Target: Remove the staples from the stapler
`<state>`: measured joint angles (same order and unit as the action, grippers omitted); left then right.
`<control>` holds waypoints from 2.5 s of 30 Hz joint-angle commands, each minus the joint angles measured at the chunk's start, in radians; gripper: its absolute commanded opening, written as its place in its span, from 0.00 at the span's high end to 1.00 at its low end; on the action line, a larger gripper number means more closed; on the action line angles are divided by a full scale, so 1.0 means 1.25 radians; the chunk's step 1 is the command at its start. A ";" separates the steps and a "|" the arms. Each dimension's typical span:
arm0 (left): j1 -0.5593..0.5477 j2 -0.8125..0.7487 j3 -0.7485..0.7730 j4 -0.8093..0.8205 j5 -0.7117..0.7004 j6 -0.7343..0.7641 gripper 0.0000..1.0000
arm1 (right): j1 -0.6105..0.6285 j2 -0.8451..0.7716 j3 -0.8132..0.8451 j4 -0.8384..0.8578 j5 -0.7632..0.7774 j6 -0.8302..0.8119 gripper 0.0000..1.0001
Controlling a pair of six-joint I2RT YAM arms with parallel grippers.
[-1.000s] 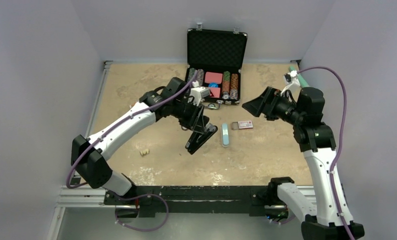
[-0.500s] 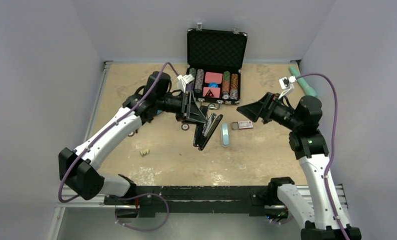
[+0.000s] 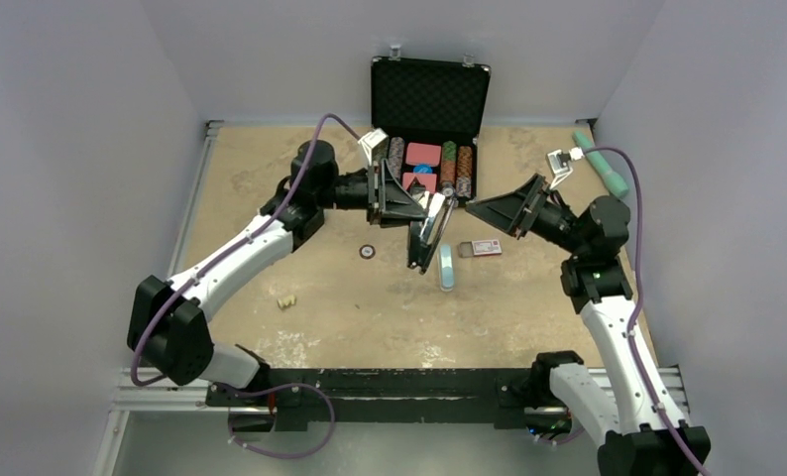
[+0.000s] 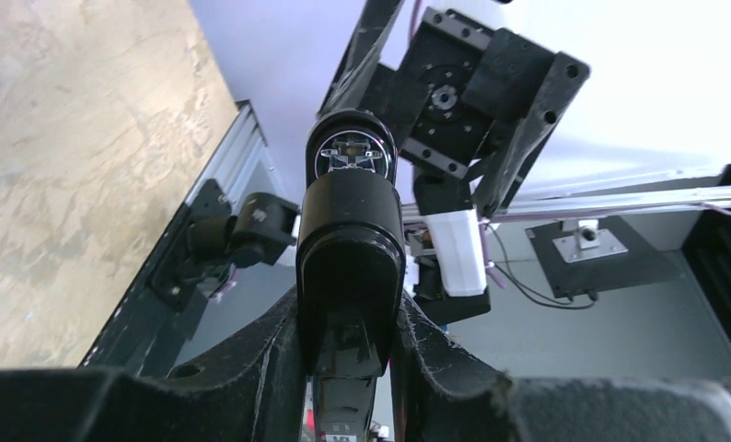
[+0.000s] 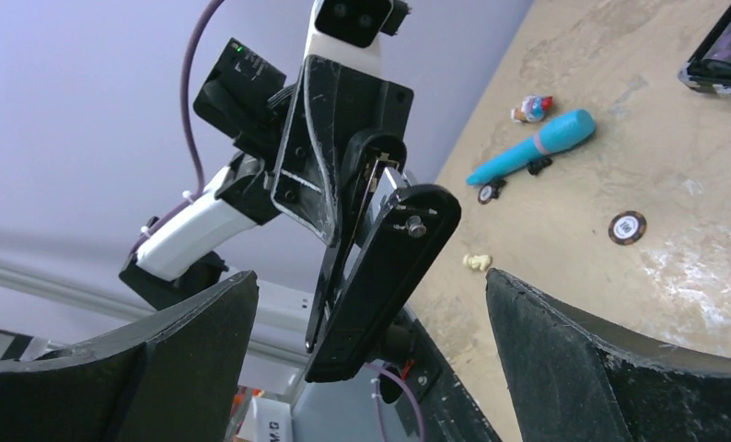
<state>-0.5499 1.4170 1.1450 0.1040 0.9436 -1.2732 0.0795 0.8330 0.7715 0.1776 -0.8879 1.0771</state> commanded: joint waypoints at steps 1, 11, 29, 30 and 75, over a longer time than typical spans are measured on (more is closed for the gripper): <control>0.003 0.031 0.024 0.279 0.034 -0.165 1.00 | 0.011 0.022 -0.004 0.100 -0.037 0.056 0.01; 0.003 0.066 0.064 0.329 0.053 -0.202 1.00 | 0.045 0.089 0.018 0.224 -0.013 0.119 0.01; 0.005 0.092 0.122 0.311 0.077 -0.205 1.00 | 0.116 0.185 0.080 0.316 0.039 0.127 0.02; 0.004 0.093 0.124 0.309 0.078 -0.204 1.00 | 0.118 0.188 0.082 0.326 0.040 0.132 0.03; 0.008 0.034 -0.185 0.480 -0.079 -0.351 1.00 | 0.145 0.184 0.000 0.052 0.196 0.092 1.00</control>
<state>-0.5499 1.5158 1.0203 0.5056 0.9077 -1.5345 0.2649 1.0668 0.7769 0.2890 -0.7429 1.2472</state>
